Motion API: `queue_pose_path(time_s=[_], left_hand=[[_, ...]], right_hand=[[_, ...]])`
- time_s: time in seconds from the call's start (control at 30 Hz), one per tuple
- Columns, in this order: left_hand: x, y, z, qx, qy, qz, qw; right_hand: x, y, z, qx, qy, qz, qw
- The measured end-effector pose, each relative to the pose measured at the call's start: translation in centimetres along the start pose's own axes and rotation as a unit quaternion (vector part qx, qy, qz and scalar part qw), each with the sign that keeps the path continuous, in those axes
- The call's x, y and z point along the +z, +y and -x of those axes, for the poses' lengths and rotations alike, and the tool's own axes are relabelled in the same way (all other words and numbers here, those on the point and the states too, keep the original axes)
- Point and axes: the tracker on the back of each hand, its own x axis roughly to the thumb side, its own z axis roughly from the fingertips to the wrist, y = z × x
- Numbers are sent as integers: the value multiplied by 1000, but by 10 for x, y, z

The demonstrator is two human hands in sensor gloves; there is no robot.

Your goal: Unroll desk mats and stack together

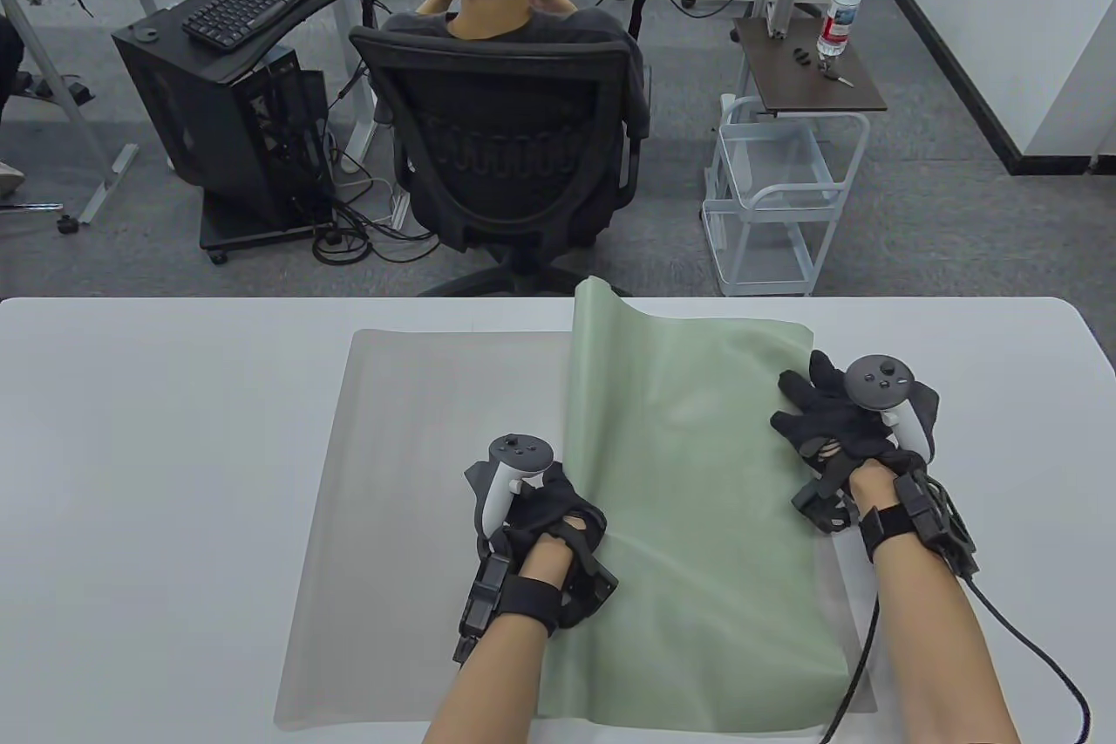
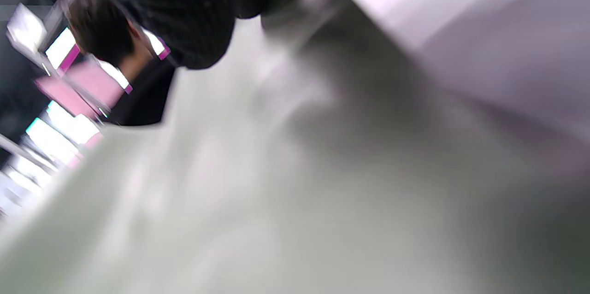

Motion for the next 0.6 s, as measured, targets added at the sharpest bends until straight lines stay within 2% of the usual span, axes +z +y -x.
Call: queue_pose_path(time_s=[0.13, 0.23, 0.33, 0.47, 0.5, 0.6], left_hand=[[-2, 1, 3, 30, 22, -3, 999], [-4, 1, 5, 44, 34, -4, 998], [-5, 2, 6, 51, 43, -3, 998], [-3, 0, 2, 43, 60, -14, 997], [-2, -1, 0, 38, 64, -19, 997], [-1, -4, -5, 24, 79, -30, 996]], right_hand=[[7, 17, 1, 107, 44, -52, 992], [31, 25, -8, 150, 11, -78, 986], [82, 42, -25, 156, -47, -148, 976], [152, 77, -34, 238, -52, -271, 931], [167, 87, -33, 245, -52, -285, 925], [189, 99, -23, 238, -37, -269, 932]])
